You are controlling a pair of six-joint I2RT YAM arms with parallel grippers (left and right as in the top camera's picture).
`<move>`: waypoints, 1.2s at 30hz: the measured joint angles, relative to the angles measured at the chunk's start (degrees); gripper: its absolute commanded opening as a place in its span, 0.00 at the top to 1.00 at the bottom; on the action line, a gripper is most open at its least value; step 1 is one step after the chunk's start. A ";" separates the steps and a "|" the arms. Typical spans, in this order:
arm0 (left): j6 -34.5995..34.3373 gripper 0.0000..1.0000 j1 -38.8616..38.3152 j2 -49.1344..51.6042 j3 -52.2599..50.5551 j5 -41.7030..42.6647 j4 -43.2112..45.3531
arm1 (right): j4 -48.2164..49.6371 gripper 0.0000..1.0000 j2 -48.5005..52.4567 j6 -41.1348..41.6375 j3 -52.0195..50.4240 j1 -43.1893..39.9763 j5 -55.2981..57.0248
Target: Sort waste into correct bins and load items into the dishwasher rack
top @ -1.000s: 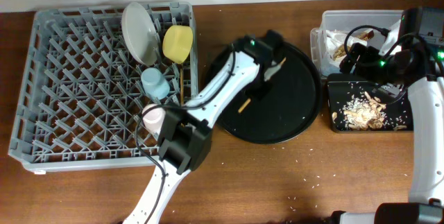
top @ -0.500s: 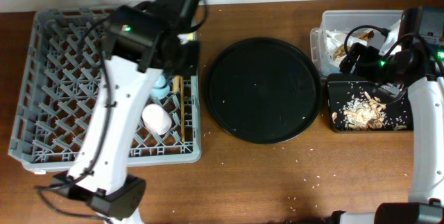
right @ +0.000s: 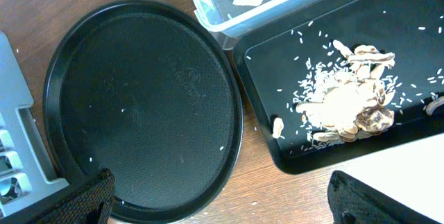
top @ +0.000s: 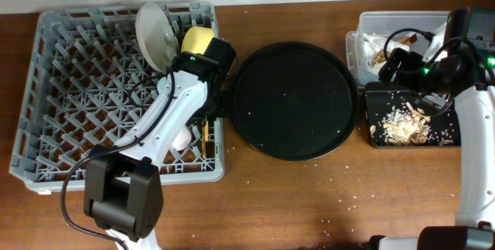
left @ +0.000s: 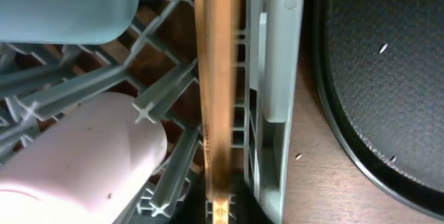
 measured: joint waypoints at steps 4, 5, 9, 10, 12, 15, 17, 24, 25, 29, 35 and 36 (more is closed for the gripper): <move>0.04 0.62 0.22 0.00 -0.17 -0.39 -0.04 | 0.02 0.02 0.00 -0.02 0.00 0.00 -0.02; 0.04 0.62 0.20 0.00 -0.20 -0.48 -0.07 | 0.02 0.02 0.00 0.00 0.00 0.00 -0.02; 0.04 0.62 0.20 -0.13 0.92 -0.15 -3.26 | 0.02 0.01 0.00 -0.02 0.00 0.00 -0.02; 0.04 0.63 0.20 -0.68 1.97 -0.04 -4.31 | 0.02 0.01 0.00 0.00 0.00 0.00 0.00; 0.04 0.62 0.20 -5.25 4.98 -0.15 -5.53 | 0.02 0.02 0.00 0.00 0.00 0.00 0.00; 0.07 0.35 0.15 -18.34 7.89 -2.14 -7.43 | 0.15 0.01 0.00 -0.02 0.00 0.00 -0.02; 0.02 0.01 0.15 -28.87 8.76 -3.45 -8.92 | 0.15 0.01 0.00 -0.02 0.00 0.00 0.00; -0.17 0.01 0.15 -46.34 9.07 -4.63 -24.70 | 0.15 0.01 0.00 -0.04 0.00 0.00 0.00; -0.15 0.01 0.15 -47.82 9.09 -4.66 -26.40 | 0.13 0.01 0.00 -0.02 0.00 0.00 -0.02; 0.35 0.01 0.15 -52.46 9.09 -4.68 -28.89 | 0.13 0.02 0.00 0.00 0.00 0.00 0.00; 0.90 0.01 2.12 -56.63 -2.78 -13.33 -17.31 | 0.13 0.02 0.00 -0.02 0.00 0.00 0.00; 1.40 0.01 3.43 -59.17 -9.86 -15.43 -9.25 | 0.22 0.02 0.00 0.00 0.04 0.00 0.02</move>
